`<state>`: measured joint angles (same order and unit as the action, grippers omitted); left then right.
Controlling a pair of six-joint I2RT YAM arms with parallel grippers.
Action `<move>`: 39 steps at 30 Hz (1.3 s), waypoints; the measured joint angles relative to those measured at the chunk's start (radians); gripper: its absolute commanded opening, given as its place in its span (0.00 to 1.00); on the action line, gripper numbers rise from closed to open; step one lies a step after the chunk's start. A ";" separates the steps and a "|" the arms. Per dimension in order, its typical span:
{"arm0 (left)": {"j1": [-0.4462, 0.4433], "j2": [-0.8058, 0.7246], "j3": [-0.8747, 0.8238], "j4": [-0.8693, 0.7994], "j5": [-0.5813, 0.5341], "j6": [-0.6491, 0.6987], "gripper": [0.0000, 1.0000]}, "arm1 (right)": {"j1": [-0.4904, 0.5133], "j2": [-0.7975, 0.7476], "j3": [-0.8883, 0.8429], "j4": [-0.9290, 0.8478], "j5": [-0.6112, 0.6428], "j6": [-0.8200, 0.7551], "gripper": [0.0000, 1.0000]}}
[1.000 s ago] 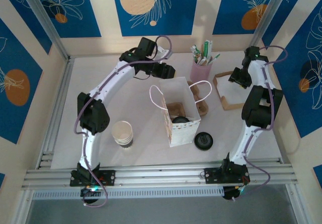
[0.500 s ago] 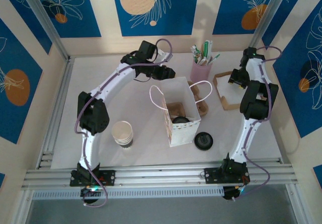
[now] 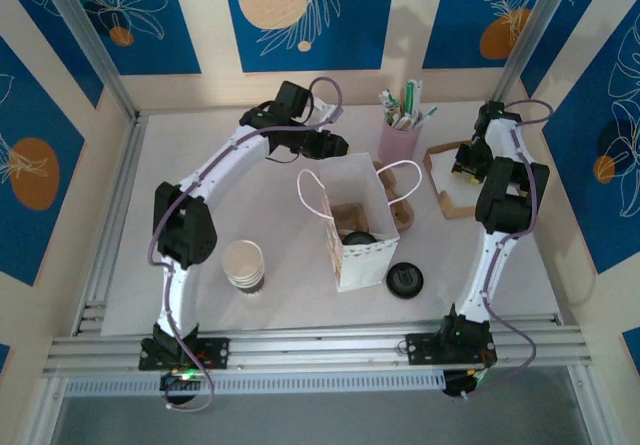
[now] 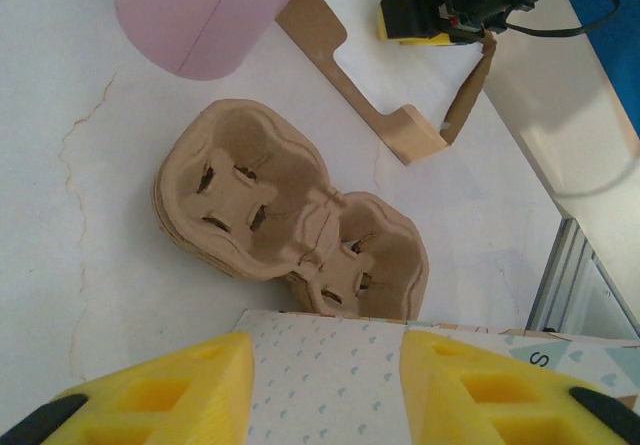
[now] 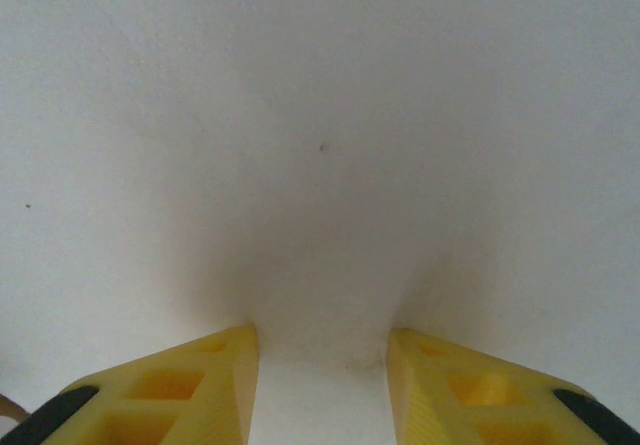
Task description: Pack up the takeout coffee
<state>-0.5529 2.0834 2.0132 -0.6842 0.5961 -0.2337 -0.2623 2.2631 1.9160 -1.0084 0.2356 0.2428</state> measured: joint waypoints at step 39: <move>-0.001 -0.033 -0.011 0.008 -0.001 0.001 0.42 | -0.001 0.018 0.014 0.004 -0.007 -0.003 0.00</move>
<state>-0.5541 2.0502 2.0026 -0.6762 0.5953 -0.2329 -0.2634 2.2814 1.9305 -1.0046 0.2283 0.2398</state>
